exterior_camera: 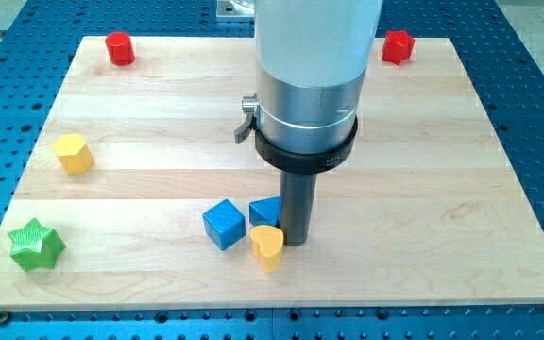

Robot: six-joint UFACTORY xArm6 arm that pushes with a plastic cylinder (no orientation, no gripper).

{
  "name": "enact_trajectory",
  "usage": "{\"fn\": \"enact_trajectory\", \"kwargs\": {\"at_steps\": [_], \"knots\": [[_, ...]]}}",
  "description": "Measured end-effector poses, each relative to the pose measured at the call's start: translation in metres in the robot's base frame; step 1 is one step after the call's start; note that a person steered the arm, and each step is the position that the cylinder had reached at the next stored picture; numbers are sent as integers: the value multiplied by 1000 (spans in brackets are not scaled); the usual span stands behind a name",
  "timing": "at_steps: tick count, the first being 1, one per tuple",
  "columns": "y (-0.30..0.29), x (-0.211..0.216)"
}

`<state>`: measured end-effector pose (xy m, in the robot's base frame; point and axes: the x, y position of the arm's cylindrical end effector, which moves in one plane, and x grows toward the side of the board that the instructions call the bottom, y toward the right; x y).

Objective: Move the hexagon left to the blue blocks

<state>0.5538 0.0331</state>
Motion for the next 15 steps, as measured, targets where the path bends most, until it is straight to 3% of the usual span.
{"fn": "enact_trajectory", "kwargs": {"at_steps": [1,3,4,5,6,7,8,9,10,11,12,13,14,15], "knots": [[29,-50],[-157,-85],[-158,-139],[-251,-169],[-274,-105],[-232,-82],[-283,-92],[-236,-41],[-150,-34],[-205,-69],[-286,-55],[-324,-14],[-338,22],[-303,21]]}}
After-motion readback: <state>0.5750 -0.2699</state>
